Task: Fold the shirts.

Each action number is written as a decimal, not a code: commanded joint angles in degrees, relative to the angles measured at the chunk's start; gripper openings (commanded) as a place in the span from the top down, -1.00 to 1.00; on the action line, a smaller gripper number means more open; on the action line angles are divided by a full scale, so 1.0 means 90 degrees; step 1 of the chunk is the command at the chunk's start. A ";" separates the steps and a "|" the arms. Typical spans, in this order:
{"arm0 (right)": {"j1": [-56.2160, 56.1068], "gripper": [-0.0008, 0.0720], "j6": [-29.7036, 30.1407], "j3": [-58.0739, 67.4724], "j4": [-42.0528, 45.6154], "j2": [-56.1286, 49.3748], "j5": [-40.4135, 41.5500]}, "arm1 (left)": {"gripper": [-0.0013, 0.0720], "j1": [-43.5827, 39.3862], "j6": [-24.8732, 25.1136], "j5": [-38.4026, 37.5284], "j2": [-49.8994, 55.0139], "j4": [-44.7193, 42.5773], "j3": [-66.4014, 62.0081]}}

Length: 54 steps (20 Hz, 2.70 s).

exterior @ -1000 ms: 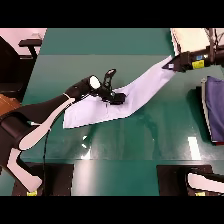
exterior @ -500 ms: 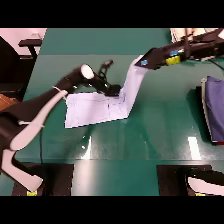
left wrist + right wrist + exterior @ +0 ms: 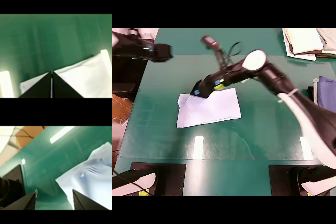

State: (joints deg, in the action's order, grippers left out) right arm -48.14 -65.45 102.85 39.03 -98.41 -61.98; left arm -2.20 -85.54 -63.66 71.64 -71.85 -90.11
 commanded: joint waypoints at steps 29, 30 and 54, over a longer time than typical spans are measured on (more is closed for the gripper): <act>0.1610 0.93 -0.0816 -0.0886 -0.0770 -0.1681 -0.0267 | 0.90 0.0481 0.0056 -0.0605 -0.0554 0.0189 0.0058; 0.1749 0.93 -0.0843 -0.0750 -0.0619 -0.1549 -0.0296 | 0.90 0.0308 0.0056 -0.0595 -0.0554 0.0185 0.0058; 0.8961 0.93 -0.1562 -0.1088 0.1277 0.1780 0.0682 | 0.89 -0.1115 -0.0299 -0.0216 -0.0525 0.0423 0.0058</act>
State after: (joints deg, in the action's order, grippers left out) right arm 31.88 -79.96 88.53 50.46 -81.80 -56.62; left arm -12.23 -87.20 -65.60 66.74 -68.20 -89.58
